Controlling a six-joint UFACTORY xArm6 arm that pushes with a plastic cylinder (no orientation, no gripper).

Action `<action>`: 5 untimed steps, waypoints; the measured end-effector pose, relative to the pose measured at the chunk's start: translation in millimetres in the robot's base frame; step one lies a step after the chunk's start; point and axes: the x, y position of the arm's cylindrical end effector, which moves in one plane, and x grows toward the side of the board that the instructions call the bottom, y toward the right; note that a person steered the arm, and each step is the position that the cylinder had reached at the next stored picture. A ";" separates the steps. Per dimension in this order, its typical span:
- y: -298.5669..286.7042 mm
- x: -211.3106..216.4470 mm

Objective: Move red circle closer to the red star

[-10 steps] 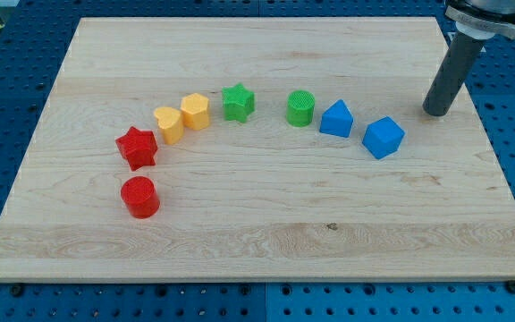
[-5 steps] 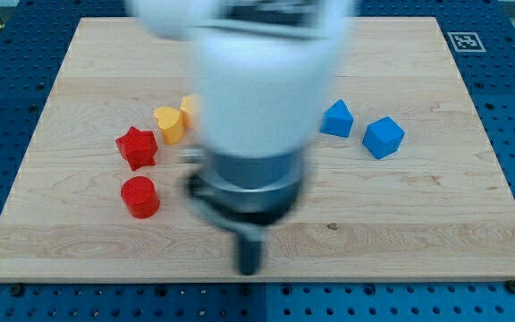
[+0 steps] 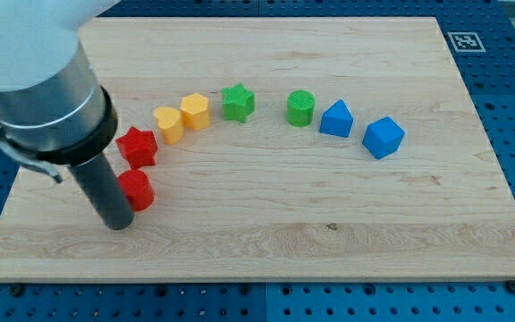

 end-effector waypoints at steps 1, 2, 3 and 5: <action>26.2 -4.9; 23.2 -5.1; 1.2 -4.4; -0.2 -10.5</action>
